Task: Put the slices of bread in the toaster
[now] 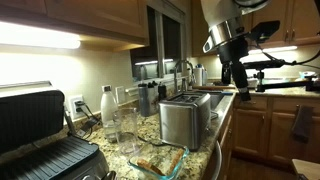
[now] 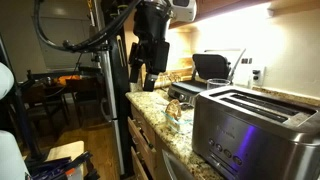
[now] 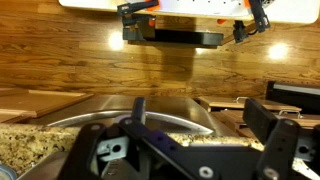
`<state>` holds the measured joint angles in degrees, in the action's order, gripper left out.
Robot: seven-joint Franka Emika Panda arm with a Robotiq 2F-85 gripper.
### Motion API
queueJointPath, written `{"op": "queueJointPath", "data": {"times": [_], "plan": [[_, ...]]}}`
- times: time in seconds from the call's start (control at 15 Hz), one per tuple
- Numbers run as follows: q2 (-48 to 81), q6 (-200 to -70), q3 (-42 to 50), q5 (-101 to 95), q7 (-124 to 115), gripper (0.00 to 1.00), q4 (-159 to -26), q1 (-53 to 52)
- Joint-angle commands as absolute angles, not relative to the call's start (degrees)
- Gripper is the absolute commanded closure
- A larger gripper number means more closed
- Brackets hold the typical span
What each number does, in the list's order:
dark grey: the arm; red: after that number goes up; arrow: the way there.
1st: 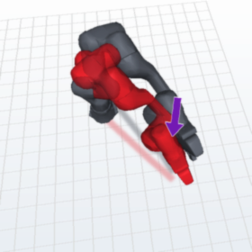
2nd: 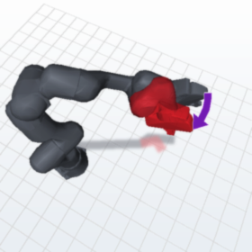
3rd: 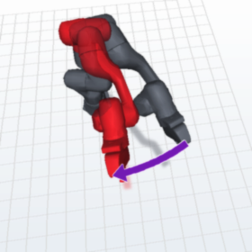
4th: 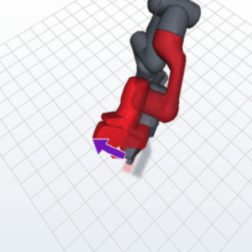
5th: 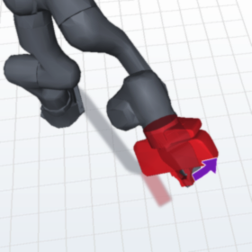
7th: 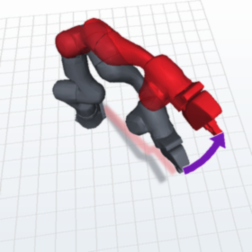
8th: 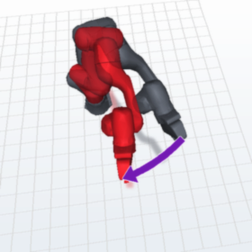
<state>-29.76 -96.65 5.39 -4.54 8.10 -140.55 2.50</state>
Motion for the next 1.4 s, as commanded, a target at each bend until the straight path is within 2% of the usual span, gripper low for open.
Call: {"op": "queueJointPath", "data": {"times": [0.0,0.6,1.33], "plan": [[-29.7,-96.6,5.3,-4.5,8.1,0.0,-140.5,2.6],[-29.3,-97.0,5.0,-3.6,7.1,0.0,-140.2,2.4],[-20.9,-105.3,-1.8,7.0,-13.1,0.0,-137.3,2.1]]}}
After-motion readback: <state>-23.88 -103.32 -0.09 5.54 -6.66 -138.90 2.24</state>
